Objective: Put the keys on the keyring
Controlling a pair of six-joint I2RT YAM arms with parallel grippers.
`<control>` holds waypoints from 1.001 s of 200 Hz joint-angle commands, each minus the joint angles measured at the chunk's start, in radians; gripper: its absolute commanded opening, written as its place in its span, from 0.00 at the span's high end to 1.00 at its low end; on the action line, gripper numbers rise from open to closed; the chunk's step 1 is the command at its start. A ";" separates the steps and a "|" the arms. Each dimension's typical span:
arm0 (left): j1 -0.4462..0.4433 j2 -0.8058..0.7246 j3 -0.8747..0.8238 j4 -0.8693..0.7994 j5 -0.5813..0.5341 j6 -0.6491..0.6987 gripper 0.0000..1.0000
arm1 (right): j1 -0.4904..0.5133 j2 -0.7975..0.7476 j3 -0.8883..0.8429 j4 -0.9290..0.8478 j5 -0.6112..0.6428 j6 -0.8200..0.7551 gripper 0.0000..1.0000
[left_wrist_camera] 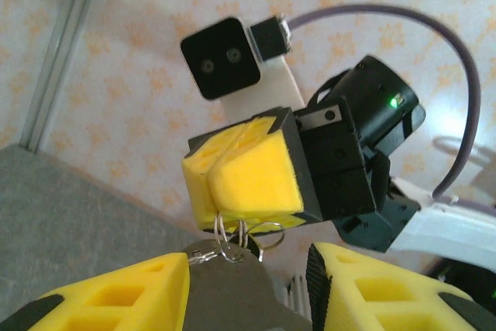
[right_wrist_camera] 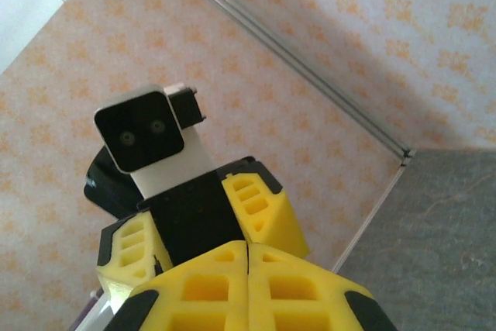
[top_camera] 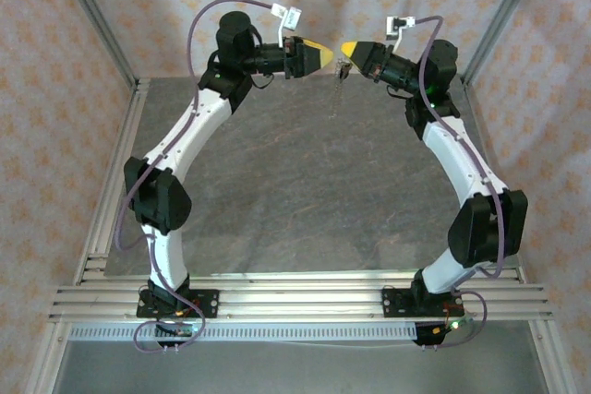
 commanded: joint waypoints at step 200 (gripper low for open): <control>-0.032 0.117 0.243 -0.266 0.106 0.145 0.69 | -0.009 -0.014 0.034 0.006 -0.065 -0.044 1.00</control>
